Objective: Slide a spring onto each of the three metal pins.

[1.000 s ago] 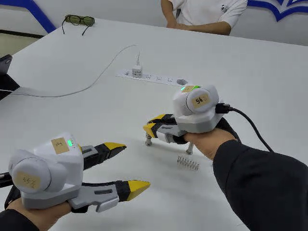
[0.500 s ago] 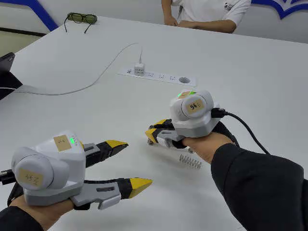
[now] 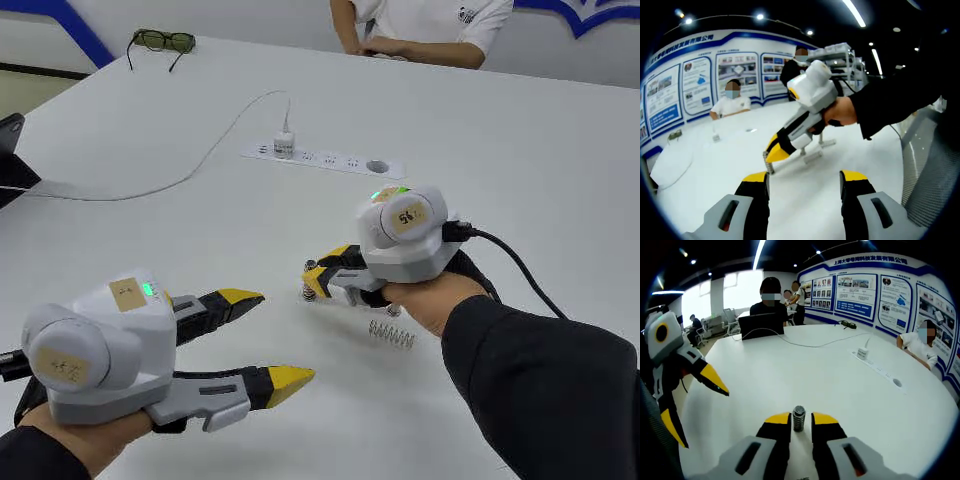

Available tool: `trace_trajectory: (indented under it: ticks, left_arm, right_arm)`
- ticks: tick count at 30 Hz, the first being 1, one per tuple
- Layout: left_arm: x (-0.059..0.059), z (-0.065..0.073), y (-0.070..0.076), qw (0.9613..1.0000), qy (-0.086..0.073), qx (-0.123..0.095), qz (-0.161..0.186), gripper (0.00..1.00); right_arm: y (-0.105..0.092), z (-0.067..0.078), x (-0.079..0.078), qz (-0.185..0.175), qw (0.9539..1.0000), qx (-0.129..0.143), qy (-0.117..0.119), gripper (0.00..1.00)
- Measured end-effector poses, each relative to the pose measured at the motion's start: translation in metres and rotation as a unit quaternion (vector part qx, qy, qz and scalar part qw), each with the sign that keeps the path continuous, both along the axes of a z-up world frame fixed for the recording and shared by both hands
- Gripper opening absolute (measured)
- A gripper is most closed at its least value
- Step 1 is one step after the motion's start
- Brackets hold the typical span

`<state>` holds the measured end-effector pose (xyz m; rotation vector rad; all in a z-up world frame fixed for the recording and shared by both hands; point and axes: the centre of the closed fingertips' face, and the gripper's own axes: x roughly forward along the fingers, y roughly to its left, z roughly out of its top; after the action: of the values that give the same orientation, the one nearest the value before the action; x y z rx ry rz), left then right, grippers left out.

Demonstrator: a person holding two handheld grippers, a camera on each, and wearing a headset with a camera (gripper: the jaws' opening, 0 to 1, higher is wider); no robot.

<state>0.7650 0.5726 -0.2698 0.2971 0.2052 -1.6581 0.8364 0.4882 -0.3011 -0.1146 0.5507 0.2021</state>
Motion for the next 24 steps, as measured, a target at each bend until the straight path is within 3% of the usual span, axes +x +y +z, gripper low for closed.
trace_trajectory:
  ticks: [24]
  left_arm:
    - [-0.005,0.002,-0.012,0.9998,-0.007,0.001,-0.019,0.58]
  right_arm:
    - [-0.002,0.031,-0.049,0.013,0.9994,-0.011,-0.03,0.2]
